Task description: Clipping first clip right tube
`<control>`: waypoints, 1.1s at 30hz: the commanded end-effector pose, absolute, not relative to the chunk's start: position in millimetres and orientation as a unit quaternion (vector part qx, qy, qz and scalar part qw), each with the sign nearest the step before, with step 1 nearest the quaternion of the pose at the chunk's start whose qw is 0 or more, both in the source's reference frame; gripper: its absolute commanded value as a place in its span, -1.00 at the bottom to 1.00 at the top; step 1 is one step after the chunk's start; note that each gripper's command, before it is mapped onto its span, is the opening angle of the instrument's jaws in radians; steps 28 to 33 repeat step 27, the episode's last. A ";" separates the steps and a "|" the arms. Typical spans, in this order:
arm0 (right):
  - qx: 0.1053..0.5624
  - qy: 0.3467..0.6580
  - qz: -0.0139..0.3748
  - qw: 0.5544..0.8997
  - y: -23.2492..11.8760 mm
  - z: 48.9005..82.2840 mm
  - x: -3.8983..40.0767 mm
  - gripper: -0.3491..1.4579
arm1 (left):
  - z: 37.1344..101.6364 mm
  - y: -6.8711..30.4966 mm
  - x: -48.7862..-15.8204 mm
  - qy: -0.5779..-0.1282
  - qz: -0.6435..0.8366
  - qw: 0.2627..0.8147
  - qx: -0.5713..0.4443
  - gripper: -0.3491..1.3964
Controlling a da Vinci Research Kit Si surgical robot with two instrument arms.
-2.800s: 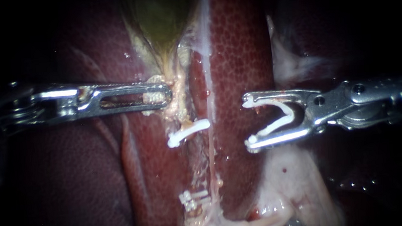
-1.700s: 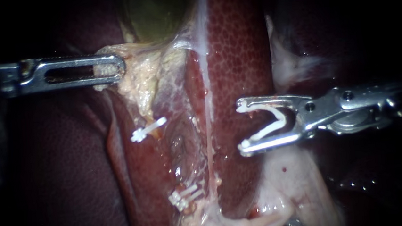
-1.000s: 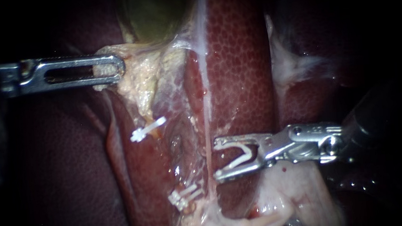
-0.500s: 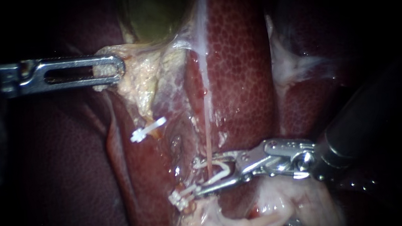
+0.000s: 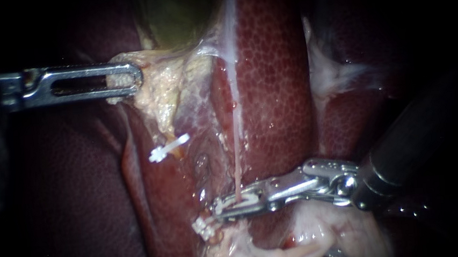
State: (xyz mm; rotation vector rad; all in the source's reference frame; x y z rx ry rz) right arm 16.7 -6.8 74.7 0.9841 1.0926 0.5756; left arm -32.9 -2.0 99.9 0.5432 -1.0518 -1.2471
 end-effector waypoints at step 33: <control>0.455 0.482 0.270 0.698 -6.7 74.6 16.5 -0.85 | 99.9 -2.0 -32.9 -0.463 -0.550 0.653 0.239 -1.00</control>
